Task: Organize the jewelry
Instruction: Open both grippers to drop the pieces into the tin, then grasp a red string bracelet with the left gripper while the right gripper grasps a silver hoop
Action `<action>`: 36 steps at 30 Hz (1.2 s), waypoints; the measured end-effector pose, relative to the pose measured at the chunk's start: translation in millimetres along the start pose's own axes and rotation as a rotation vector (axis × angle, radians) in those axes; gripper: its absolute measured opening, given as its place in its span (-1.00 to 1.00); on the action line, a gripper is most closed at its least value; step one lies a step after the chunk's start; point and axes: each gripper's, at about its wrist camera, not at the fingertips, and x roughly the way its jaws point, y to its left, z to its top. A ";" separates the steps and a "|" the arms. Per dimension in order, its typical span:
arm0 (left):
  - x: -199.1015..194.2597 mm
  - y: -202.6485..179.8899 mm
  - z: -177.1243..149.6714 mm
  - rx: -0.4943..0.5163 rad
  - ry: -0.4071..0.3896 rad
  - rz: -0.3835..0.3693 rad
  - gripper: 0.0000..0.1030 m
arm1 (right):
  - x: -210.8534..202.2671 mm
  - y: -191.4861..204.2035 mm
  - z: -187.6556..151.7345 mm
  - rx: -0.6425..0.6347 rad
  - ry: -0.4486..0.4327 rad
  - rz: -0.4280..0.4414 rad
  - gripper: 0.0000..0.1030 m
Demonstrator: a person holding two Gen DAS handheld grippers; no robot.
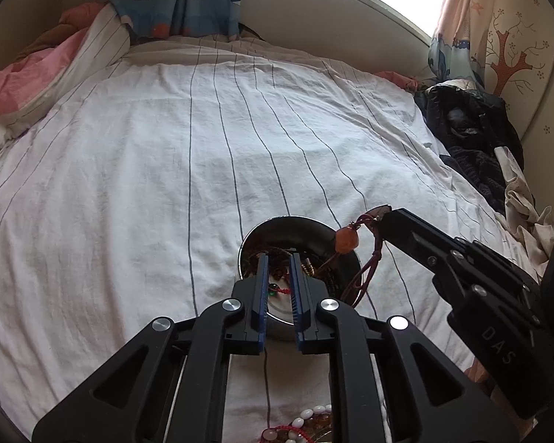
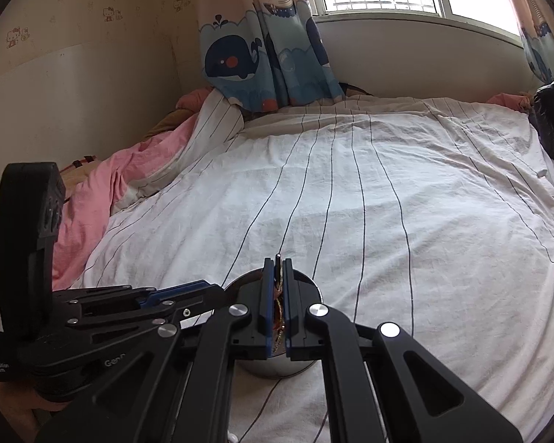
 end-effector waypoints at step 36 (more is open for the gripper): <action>-31.2 -3.1 -104.8 0.133 0.204 0.076 -0.78 | -70.3 8.3 -111.3 0.069 0.176 0.043 -0.43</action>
